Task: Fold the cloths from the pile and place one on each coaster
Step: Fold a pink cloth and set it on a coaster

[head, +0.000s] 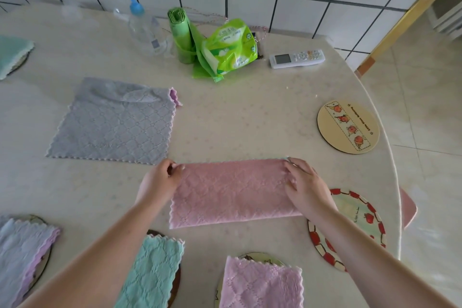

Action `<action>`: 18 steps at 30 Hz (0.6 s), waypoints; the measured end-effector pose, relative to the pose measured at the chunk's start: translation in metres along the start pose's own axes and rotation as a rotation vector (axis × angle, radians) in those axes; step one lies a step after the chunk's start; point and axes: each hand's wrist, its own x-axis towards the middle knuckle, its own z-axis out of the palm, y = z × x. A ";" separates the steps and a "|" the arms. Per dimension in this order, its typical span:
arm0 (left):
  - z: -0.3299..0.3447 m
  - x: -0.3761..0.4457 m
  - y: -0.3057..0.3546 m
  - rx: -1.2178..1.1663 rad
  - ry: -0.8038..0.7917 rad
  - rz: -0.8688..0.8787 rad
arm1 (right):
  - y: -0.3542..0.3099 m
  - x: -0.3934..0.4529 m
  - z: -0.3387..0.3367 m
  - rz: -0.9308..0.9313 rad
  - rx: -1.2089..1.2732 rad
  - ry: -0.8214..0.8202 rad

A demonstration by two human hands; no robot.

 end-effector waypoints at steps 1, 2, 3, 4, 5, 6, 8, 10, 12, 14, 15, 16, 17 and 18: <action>0.000 0.002 0.001 -0.009 -0.006 -0.021 | -0.002 0.001 0.000 0.004 -0.024 -0.009; -0.001 0.003 0.002 -0.030 -0.006 -0.046 | -0.003 0.000 -0.001 0.011 -0.048 -0.011; 0.000 0.001 0.003 -0.052 0.008 -0.064 | -0.005 -0.001 -0.002 0.021 -0.072 -0.005; 0.001 -0.002 0.004 -0.050 0.054 -0.054 | -0.008 -0.003 -0.002 0.027 -0.092 0.008; 0.003 -0.007 0.006 -0.018 0.132 -0.006 | -0.011 -0.005 -0.001 0.022 -0.111 0.022; 0.007 -0.012 0.007 0.038 0.208 0.082 | -0.015 -0.008 0.001 -0.002 -0.130 0.032; 0.021 -0.025 0.014 0.130 0.252 0.325 | -0.028 -0.011 0.009 -0.089 -0.163 0.027; 0.043 -0.037 0.024 0.218 0.153 0.538 | -0.044 -0.012 0.023 -0.174 -0.172 -0.006; 0.070 -0.045 0.029 0.336 0.047 0.634 | -0.058 -0.008 0.039 -0.227 -0.189 -0.050; 0.088 -0.048 0.030 0.409 -0.006 0.633 | -0.064 -0.005 0.054 -0.251 -0.214 -0.074; 0.092 -0.049 0.028 0.429 -0.014 0.634 | -0.064 -0.005 0.060 -0.246 -0.219 -0.072; 0.093 -0.049 0.026 0.444 0.002 0.649 | -0.061 -0.006 0.063 -0.231 -0.232 -0.071; 0.092 -0.048 0.024 0.458 0.024 0.675 | -0.056 -0.006 0.065 -0.219 -0.255 -0.073; 0.089 -0.047 0.021 0.470 0.033 0.693 | -0.050 -0.007 0.065 -0.216 -0.286 -0.069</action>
